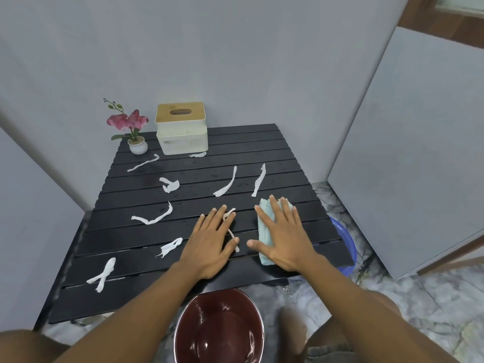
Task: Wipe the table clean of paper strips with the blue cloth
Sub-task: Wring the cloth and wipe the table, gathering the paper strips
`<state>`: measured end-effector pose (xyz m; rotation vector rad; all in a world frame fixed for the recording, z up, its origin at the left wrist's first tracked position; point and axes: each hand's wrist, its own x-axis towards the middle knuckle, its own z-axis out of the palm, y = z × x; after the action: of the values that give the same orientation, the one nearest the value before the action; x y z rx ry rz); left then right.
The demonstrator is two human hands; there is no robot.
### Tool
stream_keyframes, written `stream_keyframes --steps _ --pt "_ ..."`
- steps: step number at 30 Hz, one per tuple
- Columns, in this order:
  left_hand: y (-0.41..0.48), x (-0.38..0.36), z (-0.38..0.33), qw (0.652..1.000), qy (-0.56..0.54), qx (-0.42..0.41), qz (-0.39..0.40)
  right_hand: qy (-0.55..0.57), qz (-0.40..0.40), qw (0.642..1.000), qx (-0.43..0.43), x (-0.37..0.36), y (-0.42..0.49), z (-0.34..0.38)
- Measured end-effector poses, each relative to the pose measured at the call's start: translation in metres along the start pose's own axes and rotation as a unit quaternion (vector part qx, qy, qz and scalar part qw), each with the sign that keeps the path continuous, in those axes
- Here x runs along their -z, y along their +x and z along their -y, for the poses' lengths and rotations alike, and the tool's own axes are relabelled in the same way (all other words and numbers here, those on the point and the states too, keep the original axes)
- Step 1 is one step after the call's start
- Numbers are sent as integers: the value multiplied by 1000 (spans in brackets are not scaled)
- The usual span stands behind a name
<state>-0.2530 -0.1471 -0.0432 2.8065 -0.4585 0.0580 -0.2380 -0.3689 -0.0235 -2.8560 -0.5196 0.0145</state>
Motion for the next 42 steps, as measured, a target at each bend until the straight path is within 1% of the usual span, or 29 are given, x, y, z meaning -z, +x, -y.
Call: stream_keyframes --steps 6,8,10,13,14,16,18,20,22,23,24,26,28,29,33,38,42 --pt "-1 1 -2 1000 2 -3 5 15 47 993 110 10 5 -18" --pt "-2 2 -3 1000 3 -3 3 16 51 990 130 15 7 -22" --pt "-3 2 -3 1000 2 0 0 8 46 993 112 15 7 -18" --pt "-2 0 -3 1000 2 5 -4 -39 36 996 69 4 5 -4" --pt "-2 -1 -3 1000 2 5 -5 -41 32 997 59 0 4 -1" --pt "-2 -1 -3 1000 4 4 -7 -9 8 999 45 -2 5 1" --pt "-2 -2 -3 1000 8 3 -8 23 -46 998 47 -2 3 1" --pt "-2 -2 -3 1000 8 4 -7 33 -135 989 52 -4 -3 6" --pt "-3 -2 -2 1000 5 4 -8 45 -209 976 28 -6 -8 12" --pt "-3 -2 -2 1000 4 4 -9 54 -222 973 12 -7 -10 12" --pt "-4 -2 -3 1000 2 4 -11 67 -213 975 3 -7 -13 11" --pt "-4 -2 -3 1000 -2 5 -12 74 -136 988 8 -9 -21 6" --pt "-4 -1 -3 1000 1 5 -11 35 -62 997 31 -11 -28 1" --pt "-4 -1 -4 1000 3 5 -10 13 -52 998 33 -12 -30 1" --pt "-4 0 -4 1000 4 5 -9 -20 -72 997 12 -12 -27 4" --pt "-5 0 -4 1000 5 5 -11 23 -144 989 -15 -16 -23 8" --pt "-5 1 -4 1000 -1 8 -11 43 -181 982 -38 -13 -18 13"
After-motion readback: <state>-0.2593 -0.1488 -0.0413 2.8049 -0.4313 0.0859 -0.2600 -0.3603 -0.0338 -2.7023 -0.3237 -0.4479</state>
